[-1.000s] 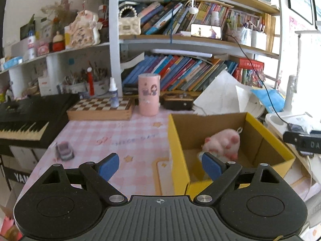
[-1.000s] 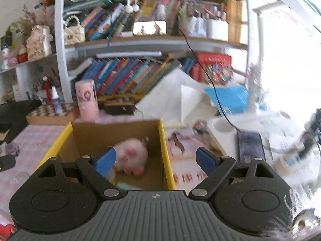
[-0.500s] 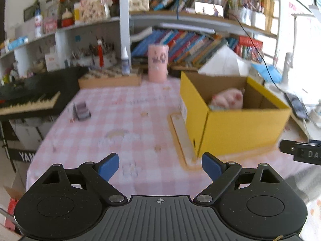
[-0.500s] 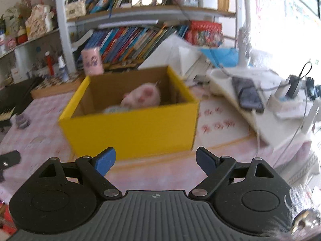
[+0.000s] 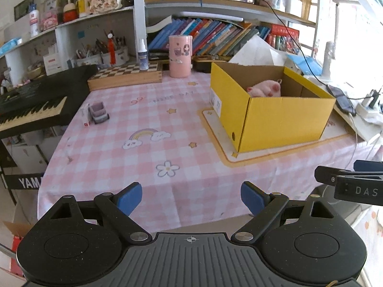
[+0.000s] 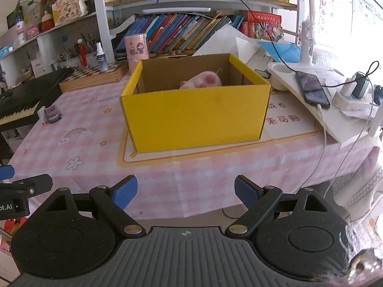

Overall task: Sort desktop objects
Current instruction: 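Withdraw both open tools from the box back over the table, then move both open tools toward the grey toy car and small white box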

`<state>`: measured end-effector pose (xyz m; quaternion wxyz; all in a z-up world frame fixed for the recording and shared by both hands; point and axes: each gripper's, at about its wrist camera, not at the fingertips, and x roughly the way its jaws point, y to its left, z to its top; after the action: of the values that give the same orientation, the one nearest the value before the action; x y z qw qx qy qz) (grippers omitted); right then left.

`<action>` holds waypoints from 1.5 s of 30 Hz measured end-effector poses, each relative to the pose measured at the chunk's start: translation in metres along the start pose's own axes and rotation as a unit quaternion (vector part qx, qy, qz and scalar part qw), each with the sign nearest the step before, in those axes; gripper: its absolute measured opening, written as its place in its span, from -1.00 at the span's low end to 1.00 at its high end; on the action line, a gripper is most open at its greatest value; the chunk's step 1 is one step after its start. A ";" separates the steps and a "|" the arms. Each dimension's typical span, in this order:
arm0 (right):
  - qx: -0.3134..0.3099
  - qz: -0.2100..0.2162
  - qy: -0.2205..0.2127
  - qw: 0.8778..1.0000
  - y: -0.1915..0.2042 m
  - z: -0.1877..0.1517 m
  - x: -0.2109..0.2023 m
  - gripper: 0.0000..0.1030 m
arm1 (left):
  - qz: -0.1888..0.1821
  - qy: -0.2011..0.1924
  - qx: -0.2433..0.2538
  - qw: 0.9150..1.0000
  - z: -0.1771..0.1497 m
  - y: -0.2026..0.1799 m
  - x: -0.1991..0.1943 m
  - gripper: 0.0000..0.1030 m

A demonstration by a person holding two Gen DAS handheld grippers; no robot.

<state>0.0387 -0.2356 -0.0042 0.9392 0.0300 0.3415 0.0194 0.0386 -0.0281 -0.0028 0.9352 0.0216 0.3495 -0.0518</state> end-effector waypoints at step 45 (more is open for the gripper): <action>-0.136 0.123 -0.008 0.983 0.153 0.011 0.011 0.70 | 0.077 -0.026 -0.090 0.993 -0.024 0.118 -0.037 0.77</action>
<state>0.0522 -0.0829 0.0076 0.9277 -0.0559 0.3221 0.1802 0.0082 0.0936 0.0039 0.9433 -0.0375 0.3258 0.0513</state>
